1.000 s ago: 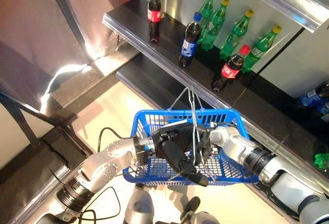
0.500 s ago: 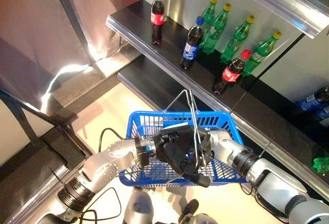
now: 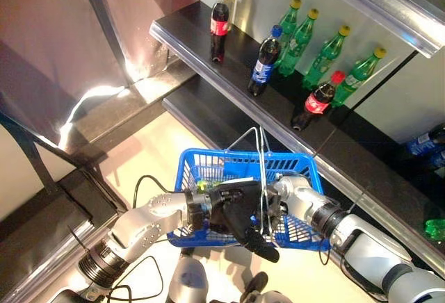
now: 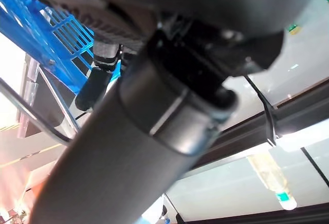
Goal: Pick up the drink and place into the basket.
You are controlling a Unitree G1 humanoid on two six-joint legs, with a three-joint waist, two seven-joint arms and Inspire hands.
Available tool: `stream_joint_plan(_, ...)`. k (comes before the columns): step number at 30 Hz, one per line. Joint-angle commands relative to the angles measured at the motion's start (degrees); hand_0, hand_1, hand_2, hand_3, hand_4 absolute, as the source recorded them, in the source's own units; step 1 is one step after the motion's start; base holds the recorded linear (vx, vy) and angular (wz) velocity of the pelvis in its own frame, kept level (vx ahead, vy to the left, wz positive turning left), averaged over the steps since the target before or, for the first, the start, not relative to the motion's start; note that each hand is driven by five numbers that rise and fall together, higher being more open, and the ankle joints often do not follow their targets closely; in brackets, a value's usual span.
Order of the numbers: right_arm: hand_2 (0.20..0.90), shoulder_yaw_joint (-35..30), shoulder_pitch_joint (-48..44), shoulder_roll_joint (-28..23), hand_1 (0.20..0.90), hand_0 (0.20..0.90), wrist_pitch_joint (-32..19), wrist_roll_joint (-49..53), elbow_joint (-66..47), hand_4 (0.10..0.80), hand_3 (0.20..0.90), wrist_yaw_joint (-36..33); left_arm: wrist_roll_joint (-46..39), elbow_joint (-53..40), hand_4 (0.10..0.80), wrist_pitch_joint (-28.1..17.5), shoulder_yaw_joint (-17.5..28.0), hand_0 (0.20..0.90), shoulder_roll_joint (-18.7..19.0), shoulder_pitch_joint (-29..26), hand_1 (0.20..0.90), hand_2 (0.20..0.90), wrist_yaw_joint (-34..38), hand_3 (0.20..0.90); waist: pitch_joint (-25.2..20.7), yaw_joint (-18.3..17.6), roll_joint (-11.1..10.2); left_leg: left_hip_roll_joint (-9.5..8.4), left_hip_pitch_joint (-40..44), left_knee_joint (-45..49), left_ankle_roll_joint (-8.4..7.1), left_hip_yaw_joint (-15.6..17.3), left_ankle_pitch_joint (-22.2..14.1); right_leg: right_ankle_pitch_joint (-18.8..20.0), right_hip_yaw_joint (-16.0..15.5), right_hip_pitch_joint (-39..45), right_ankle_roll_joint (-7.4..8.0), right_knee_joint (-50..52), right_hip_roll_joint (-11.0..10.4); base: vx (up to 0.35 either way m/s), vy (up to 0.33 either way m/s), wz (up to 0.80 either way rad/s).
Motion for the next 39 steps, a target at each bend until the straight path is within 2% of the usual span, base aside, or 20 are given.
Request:
stream_joint_plan(1,0.900,2.1,-0.8,3.0,0.900,0.900,-0.7,-1.9,6.1,0.800,0.900,0.3,-11.4,-15.0,0.100,-13.0,0.1,0.300,-16.3,-2.8,0.300,0.300,-9.6,0.200,-18.4,0.3,-0.8,-0.54,0.6,-0.2,0.84,3.2,-3.8,-3.2,-0.3,2.8,1.20,0.0,0.0,0.000,0.000,0.00)
stream_joint_plan(13,0.900,1.6,-0.9,2.8,0.900,0.900,0.0,-0.6,4.4,0.800,0.900,-0.3,-10.9,-14.7,0.100,-13.5,1.0,0.300,-16.9,-2.2,0.300,0.300,-6.7,0.200,-18.2,0.0,-0.8,-0.44,0.7,-0.2,0.84,3.4,-3.7,-3.2,-0.1,2.7,1.01,0.1,0.2,0.000,0.000,0.00)
stream_joint_plan(17,0.900,-0.5,0.2,0.2,0.900,0.900,-1.1,3.8,-1.4,0.800,0.900,-6.6,-11.4,-13.5,0.100,-14.6,3.6,0.300,-16.0,-0.4,0.300,0.300,-2.7,0.200,-18.0,-0.4,-0.7,-0.37,0.8,-0.2,0.82,3.6,-3.7,-3.0,0.3,2.6,1.01,0.1,0.2,0.000,0.000,0.00)
stream_joint_plan(20,0.900,-3.5,2.4,-3.0,0.900,0.900,-0.7,8.3,-8.8,0.800,0.900,-11.8,-11.1,-11.7,0.100,-17.2,6.8,0.300,-14.6,1.8,0.300,0.300,-0.3,0.200,-17.7,-1.1,-0.5,-0.35,0.9,-0.2,0.81,4.0,-3.8,-2.9,0.7,2.5,1.02,0.0,0.1,-0.004,0.008,-0.01)
stream_joint_plan(21,0.900,-6.8,5.8,-5.8,0.900,0.900,-1.7,9.9,-14.2,0.800,0.900,-14.1,-11.4,-10.6,0.100,-18.9,10.0,0.300,-13.4,3.8,0.300,0.300,0.8,0.200,-17.6,-1.7,-0.3,-0.29,1.0,-0.2,0.96,4.2,-3.9,-2.9,1.1,2.4,1.13,0.1,0.0,0.000,0.000,0.00)
stream_joint_plan(23,0.900,-11.7,11.0,-8.2,0.900,0.900,-4.3,12.8,-19.8,0.800,0.900,-17.2,-11.8,-9.1,0.100,-20.5,14.3,0.300,-12.2,6.3,0.300,0.300,3.0,0.200,-17.4,-2.5,0.0,-0.20,1.1,-0.2,1.19,4.6,-4.0,-2.9,1.6,2.3,1.25,0.2,-0.1,-0.016,0.015,-0.06)
stream_joint_plan(26,0.900,-17.4,17.4,-9.1,0.900,0.900,-8.4,14.6,-23.6,0.800,0.900,-20.3,-11.6,-6.8,0.100,-22.4,19.0,0.300,-12.1,9.0,0.300,0.300,4.7,0.200,-17.4,-3.3,0.4,-0.04,1.4,-0.2,1.33,5.1,-4.2,-3.0,2.1,2.3,1.40,0.2,-0.2,-0.009,0.006,-0.15)
stream_joint_plan(29,0.900,-25.5,25.2,-8.8,0.900,0.900,-14.8,18.1,-28.1,0.800,0.900,-24.6,-10.8,-4.1,0.100,-25.0,24.9,0.300,-13.2,12.9,0.300,0.300,7.3,0.200,-17.6,-4.6,1.0,0.15,1.7,-0.2,1.49,5.8,-4.4,-3.1,3.0,2.2,1.57,0.0,-0.3,-0.004,0.008,-0.07)
stream_joint_plan(35,0.900,-33.7,33.8,-5.4,0.900,0.900,-21.5,21.7,-33.0,0.800,0.900,-31.8,-8.0,-0.8,0.100,-29.8,30.8,0.300,-15.2,16.5,0.300,0.300,11.1,0.200,-17.9,-7.0,2.5,0.65,2.0,-0.2,1.53,7.0,-4.8,-3.1,4.6,1.4,1.71,0.1,-0.7,-0.009,0.012,-0.13)
stream_joint_plan(39,0.900,-36.9,37.8,-4.1,0.900,0.900,-25.1,22.8,-32.3,0.800,0.900,-35.9,-6.0,3.0,0.100,-32.8,33.8,0.300,-15.4,17.7,0.300,0.300,13.7,0.200,-18.0,-8.7,3.4,0.98,2.1,-0.2,1.32,7.9,-4.9,-3.1,5.5,0.8,1.80,0.2,-0.9,-0.014,0.009,-0.13)
